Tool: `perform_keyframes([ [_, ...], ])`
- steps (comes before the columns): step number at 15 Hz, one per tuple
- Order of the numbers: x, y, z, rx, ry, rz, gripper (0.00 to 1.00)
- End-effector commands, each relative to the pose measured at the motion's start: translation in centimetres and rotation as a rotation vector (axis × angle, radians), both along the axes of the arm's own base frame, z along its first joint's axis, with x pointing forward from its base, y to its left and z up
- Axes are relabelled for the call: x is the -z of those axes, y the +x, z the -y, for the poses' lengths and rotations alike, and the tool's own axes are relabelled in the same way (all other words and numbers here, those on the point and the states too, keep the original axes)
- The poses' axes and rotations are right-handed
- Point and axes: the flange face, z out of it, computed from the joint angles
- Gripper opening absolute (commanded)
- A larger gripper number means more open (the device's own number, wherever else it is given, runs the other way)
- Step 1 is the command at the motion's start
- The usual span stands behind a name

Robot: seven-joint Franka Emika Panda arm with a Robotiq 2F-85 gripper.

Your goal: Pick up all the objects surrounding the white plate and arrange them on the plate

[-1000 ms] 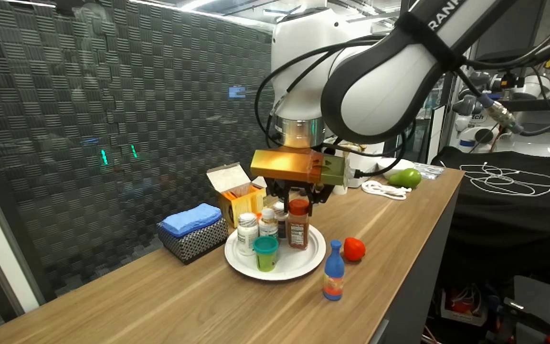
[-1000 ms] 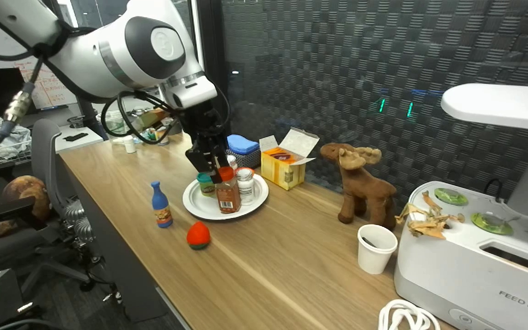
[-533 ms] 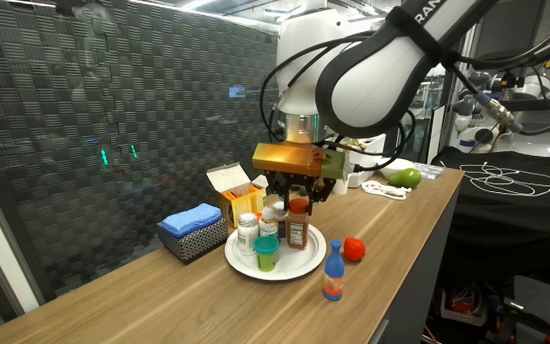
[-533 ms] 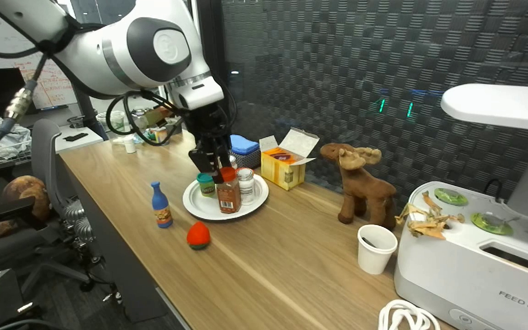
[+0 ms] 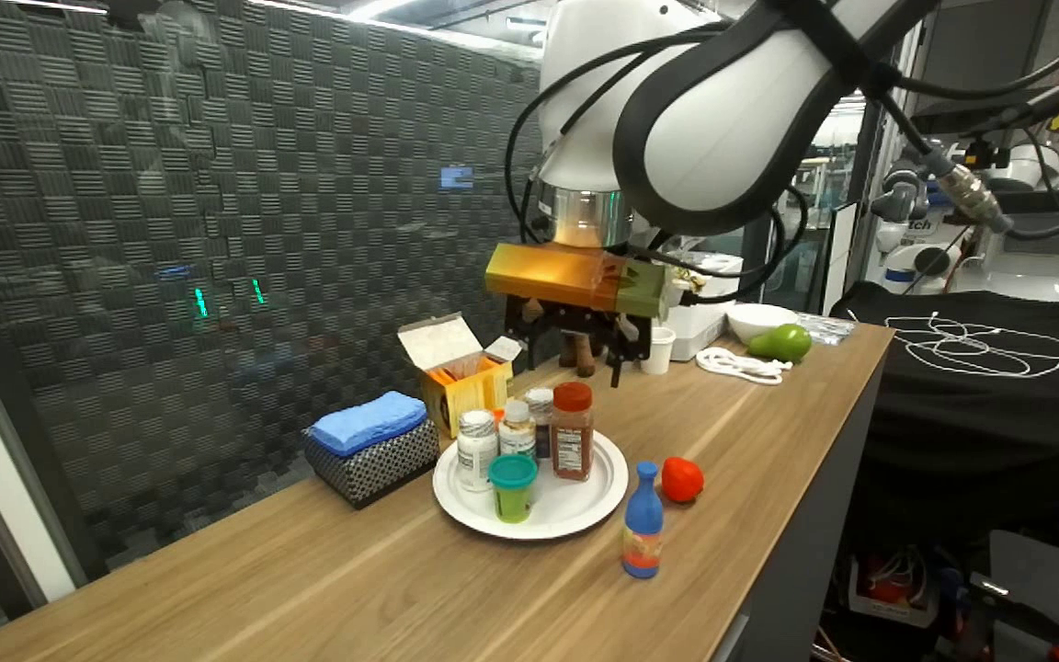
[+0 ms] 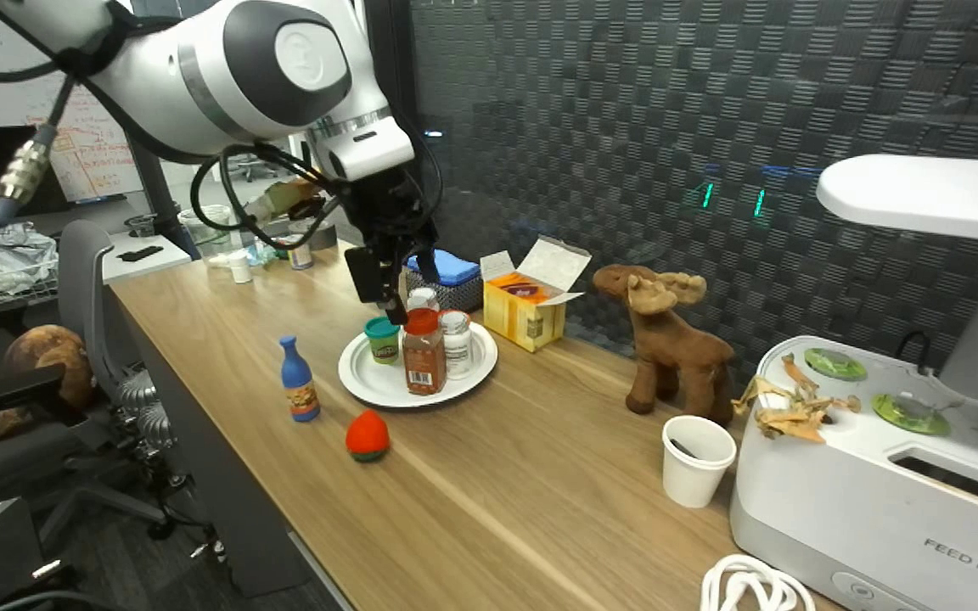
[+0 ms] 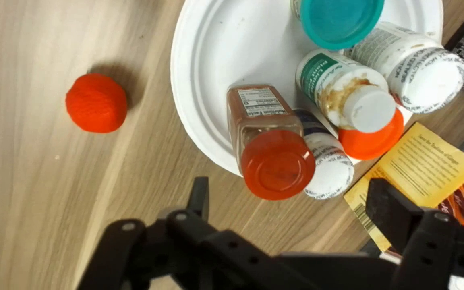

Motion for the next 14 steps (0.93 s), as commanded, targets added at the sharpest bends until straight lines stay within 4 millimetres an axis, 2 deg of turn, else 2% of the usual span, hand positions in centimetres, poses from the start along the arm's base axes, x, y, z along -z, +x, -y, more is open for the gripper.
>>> perform_keyframes([
  [1,-3.5,-2.4,-0.5,0.034,-0.011,0.046,1.00],
  [4,-4.5,-4.8,-1.5,0.050,-0.021,0.056,1.00],
  [8,-3.9,-8.4,-2.8,0.040,-0.028,0.015,1.00],
  [10,-3.3,-9.7,-2.3,0.019,-0.083,0.019,1.00],
  [14,-1.7,-11.5,-1.2,-0.057,-0.081,-0.020,1.00],
])
